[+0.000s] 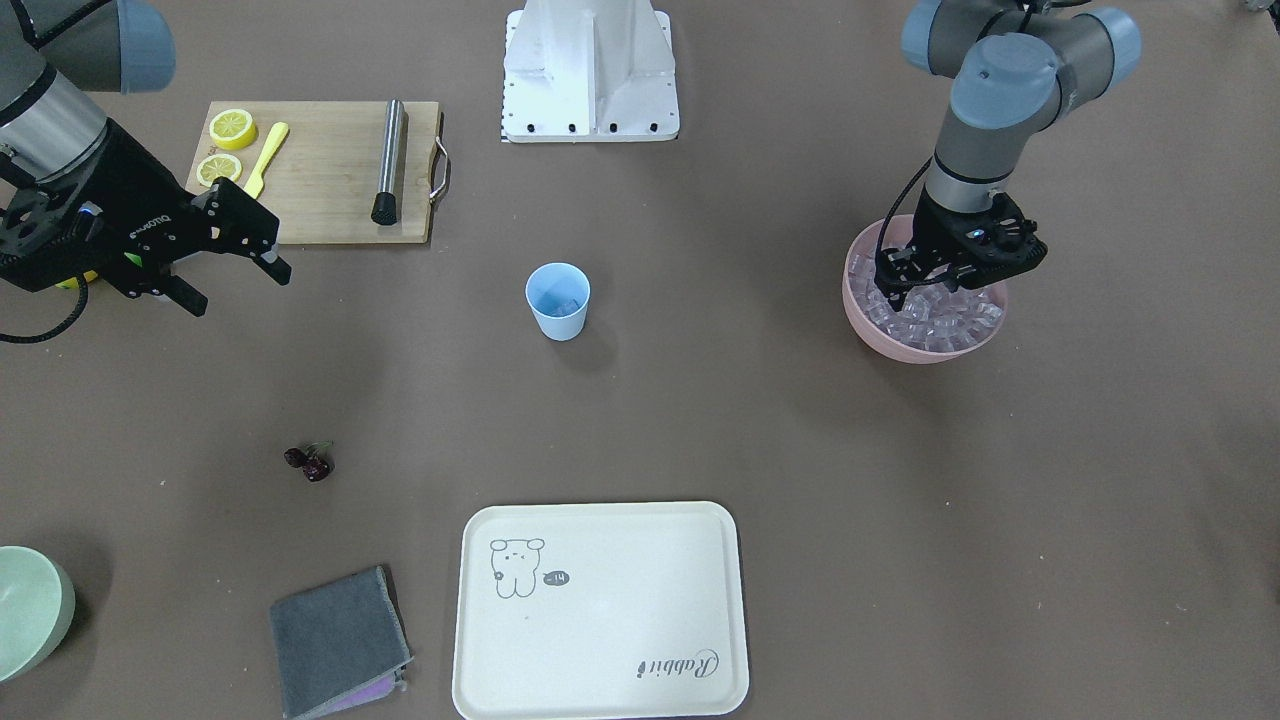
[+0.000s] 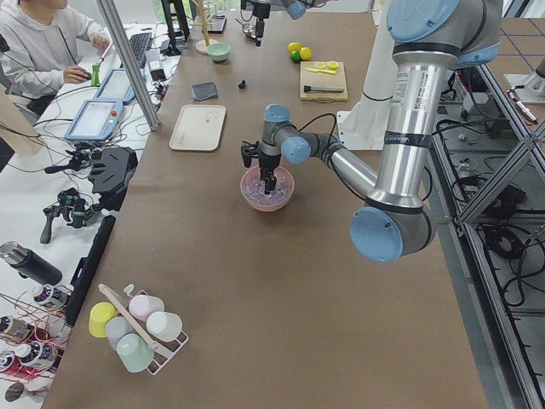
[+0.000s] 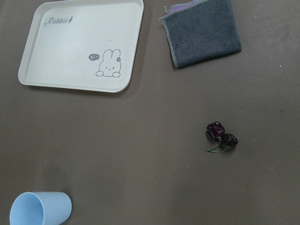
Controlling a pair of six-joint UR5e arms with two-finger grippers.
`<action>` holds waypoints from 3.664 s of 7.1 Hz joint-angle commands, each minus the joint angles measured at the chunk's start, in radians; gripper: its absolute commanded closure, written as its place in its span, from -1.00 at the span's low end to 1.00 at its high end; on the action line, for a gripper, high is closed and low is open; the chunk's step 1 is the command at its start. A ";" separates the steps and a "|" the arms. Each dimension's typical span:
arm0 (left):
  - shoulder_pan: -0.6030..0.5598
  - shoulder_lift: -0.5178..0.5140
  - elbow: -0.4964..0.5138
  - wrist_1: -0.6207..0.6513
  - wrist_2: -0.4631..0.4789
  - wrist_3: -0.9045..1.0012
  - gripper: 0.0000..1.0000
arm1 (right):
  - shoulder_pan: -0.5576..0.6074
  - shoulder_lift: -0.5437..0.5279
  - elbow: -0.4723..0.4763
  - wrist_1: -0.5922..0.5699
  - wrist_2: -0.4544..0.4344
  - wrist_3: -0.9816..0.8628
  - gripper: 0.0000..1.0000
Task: Put ice and cherries in cup
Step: 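Lower the left gripper into the bowl and grasp a third ice cube, then carry the ice cube with the left gripper over the light-blue cup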
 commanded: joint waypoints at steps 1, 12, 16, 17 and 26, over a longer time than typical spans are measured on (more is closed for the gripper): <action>0.003 -0.017 0.021 -0.003 0.001 -0.002 -0.60 | 0.000 0.000 0.001 0.000 0.000 0.007 -0.99; -0.057 -0.050 -0.073 0.120 -0.014 0.097 1.00 | 0.000 0.012 0.004 -0.002 0.026 0.021 -0.99; -0.009 -0.436 -0.036 0.304 -0.068 0.054 1.00 | 0.030 0.009 0.006 -0.011 0.029 0.007 -0.99; 0.021 -0.533 0.028 0.304 -0.065 0.028 1.00 | 0.021 0.012 -0.008 -0.015 0.017 0.004 -0.99; 0.265 -0.750 0.321 0.163 0.169 -0.083 1.00 | -0.109 0.198 -0.371 -0.015 -0.181 -0.014 -0.97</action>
